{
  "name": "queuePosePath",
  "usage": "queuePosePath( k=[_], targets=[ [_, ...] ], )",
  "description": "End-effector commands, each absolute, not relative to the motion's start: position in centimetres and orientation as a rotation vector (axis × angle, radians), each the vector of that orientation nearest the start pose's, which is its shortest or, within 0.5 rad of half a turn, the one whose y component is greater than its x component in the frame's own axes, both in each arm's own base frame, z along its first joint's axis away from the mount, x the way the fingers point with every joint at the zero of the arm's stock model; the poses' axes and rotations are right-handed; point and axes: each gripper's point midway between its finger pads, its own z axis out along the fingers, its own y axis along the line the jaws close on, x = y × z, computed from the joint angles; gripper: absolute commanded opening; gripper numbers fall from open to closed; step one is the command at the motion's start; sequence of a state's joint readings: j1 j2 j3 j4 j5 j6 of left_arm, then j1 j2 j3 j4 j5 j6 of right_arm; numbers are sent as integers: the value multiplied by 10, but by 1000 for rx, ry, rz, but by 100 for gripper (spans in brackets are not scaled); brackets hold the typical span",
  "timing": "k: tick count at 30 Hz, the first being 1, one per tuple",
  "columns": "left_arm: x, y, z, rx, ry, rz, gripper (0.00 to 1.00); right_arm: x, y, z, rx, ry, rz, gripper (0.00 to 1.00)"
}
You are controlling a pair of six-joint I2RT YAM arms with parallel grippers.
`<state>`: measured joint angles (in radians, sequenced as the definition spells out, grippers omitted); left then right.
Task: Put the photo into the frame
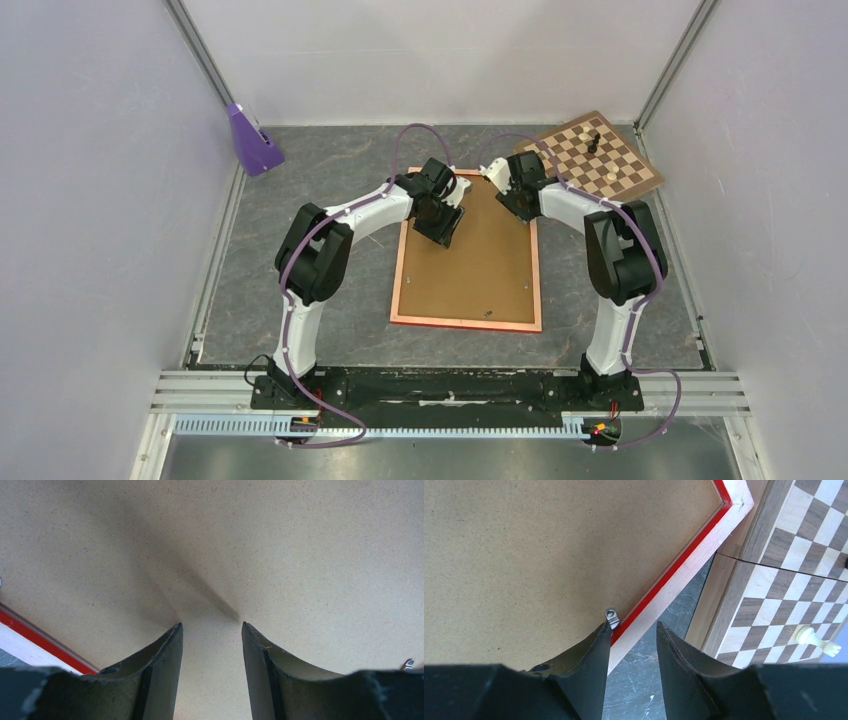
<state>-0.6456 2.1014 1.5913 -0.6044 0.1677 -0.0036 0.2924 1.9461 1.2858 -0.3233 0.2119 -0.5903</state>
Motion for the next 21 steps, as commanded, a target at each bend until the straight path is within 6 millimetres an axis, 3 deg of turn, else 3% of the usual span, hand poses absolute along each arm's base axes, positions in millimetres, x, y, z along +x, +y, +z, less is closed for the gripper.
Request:
queuePosePath(
  k=[1, 21],
  targets=[
    [352, -307, 25, 1003, 2567, -420, 53, 455, 66, 33, -1053, 2327, -489, 42],
    [347, -299, 11, 1042, 2593, -376, 52, 469, 52, 44, -1112, 2215, -714, 42]
  ],
)
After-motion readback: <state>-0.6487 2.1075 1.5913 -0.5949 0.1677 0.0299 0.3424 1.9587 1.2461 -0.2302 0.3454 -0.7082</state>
